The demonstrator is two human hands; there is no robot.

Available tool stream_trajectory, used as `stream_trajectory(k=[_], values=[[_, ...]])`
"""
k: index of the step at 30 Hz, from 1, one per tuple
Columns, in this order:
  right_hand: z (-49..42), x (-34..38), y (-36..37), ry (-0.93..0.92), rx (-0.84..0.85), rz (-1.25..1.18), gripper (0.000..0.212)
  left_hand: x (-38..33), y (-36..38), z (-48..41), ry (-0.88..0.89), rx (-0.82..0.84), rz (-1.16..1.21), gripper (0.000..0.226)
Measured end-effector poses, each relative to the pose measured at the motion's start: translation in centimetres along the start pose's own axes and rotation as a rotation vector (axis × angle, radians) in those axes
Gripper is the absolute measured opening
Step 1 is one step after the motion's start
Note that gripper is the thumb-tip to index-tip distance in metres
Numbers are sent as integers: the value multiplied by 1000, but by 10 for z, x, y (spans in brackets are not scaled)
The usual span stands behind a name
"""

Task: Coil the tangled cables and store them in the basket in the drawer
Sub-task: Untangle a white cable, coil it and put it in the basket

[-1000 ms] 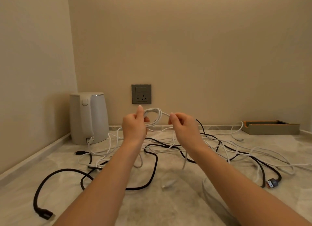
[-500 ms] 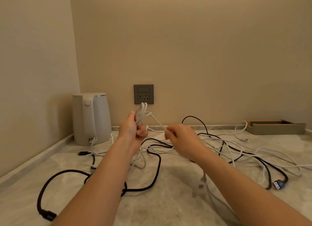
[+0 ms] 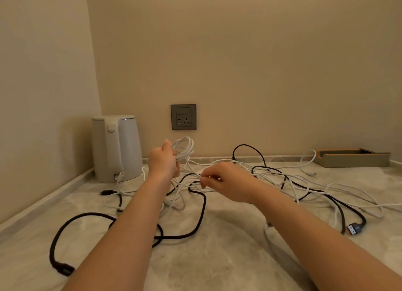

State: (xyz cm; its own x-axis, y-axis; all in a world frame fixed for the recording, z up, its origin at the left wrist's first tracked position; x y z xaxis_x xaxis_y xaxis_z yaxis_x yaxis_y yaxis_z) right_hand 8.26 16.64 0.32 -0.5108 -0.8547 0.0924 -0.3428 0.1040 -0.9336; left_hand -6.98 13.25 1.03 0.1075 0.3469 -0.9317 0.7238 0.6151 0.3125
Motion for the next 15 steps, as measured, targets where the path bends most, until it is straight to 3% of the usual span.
stream_trajectory(k=[2, 5, 9, 13, 15], values=[[2, 9, -4, -100, -82, 47, 28, 1, -2, -2, 92, -35, -131, 46], [3, 15, -11, -196, -343, 201, 34, 0, -2, -2, 317, -27, -415, 52], [3, -2, -14, -150, -610, 284, 44, -1, 5, 2, 454, 166, -658, 54], [3, -16, -17, -62, -555, 197, 38, 3, 14, 9, 324, 542, -704, 51], [4, -22, -20, 15, -491, 35, 37, 1, 18, 18, 244, 661, -611, 51]])
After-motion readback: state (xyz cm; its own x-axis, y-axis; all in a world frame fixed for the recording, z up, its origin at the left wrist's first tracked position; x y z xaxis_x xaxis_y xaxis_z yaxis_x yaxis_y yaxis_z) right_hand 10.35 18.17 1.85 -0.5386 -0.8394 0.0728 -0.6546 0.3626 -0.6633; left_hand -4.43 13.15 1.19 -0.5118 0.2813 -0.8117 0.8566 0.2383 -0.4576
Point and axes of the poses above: each hand's wrist, its own z-axis away from the middle knuckle, its own y-axis out of the palm, x = y × z, the point moved 1 cm from there along -z, towards the middle knuckle, and after that the axes turned 11 degrees about z, right-handed, at the moved point
